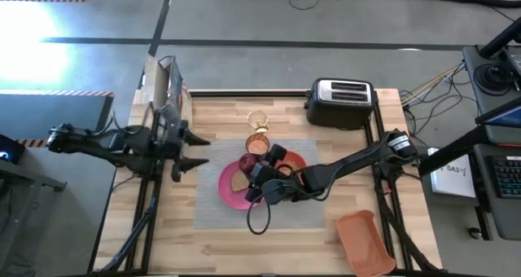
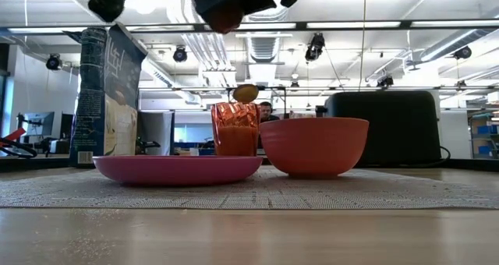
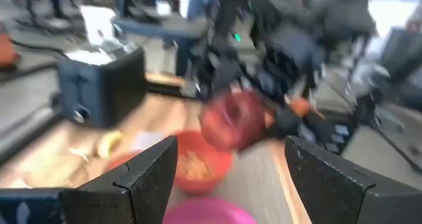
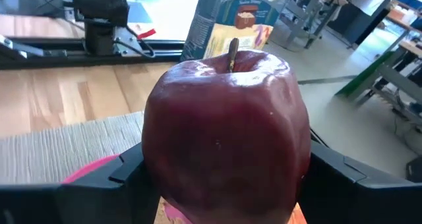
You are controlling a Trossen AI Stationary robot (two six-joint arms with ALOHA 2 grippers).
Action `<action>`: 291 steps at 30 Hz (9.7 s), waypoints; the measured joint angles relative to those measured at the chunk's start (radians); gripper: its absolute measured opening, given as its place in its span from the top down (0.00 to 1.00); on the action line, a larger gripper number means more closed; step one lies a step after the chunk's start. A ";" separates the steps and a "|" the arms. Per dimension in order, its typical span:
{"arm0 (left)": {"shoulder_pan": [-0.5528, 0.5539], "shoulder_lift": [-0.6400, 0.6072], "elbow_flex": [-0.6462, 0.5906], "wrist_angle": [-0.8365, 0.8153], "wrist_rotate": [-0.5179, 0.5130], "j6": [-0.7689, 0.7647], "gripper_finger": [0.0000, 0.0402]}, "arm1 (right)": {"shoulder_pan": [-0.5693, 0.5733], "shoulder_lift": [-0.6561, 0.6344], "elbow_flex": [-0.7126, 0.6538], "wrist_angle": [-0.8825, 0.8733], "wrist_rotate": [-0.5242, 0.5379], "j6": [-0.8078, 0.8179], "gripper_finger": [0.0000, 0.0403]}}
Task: Arrange a breakfast setting
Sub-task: Put the red apple to the top left of the pink plate on the table mat, then put the gold spoon to the right of the orange bowl on the table mat
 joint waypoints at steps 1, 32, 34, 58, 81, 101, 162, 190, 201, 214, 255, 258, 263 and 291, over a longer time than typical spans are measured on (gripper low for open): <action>-0.002 0.017 -0.002 -0.004 0.027 0.001 0.35 | 0.000 -0.007 0.000 -0.005 0.000 0.007 0.35; -0.057 0.178 -0.255 0.599 0.006 0.253 0.35 | 0.000 -0.017 0.001 0.107 -0.007 -0.073 0.34; -0.057 0.182 -0.234 0.536 0.007 0.224 0.35 | 0.000 -0.016 0.001 0.101 -0.008 -0.072 0.34; -0.057 0.216 -0.264 0.592 0.017 0.299 0.35 | -0.006 -0.015 0.000 0.059 -0.147 -0.017 0.34; -0.056 0.304 -0.320 0.825 0.033 0.364 0.35 | -0.024 -0.015 0.000 0.070 -0.191 0.087 0.32; -0.053 0.382 -0.320 0.955 0.033 0.450 0.16 | -0.024 -0.015 0.000 0.070 -0.192 0.084 0.33; -0.023 0.606 -0.189 1.077 0.113 0.260 0.39 | -0.024 0.019 0.000 0.241 -0.293 -0.109 0.36; -0.021 0.603 -0.196 1.063 0.073 0.253 0.42 | -0.030 0.019 0.066 0.076 -0.295 0.018 0.14; -0.021 0.546 -0.197 0.950 -0.172 0.316 0.42 | -0.015 0.013 0.285 -0.499 -0.294 0.268 0.12; -0.007 0.534 -0.197 0.566 -0.421 0.089 0.42 | -0.017 0.015 0.299 -0.754 -0.289 0.462 0.13; 0.145 0.838 -0.215 0.396 -0.369 -0.171 0.35 | -0.018 0.017 0.293 -0.759 -0.296 0.416 0.13; 0.145 0.855 -0.202 0.381 -0.351 -0.171 0.31 | -0.018 0.017 0.293 -0.759 -0.296 0.412 0.13; 0.145 0.856 -0.174 0.375 -0.350 -0.098 0.28 | -0.018 0.017 0.293 -0.758 -0.296 0.411 0.13; 0.122 0.511 0.005 0.092 -0.344 0.040 0.27 | -0.105 0.022 0.281 -0.868 -0.199 0.298 0.13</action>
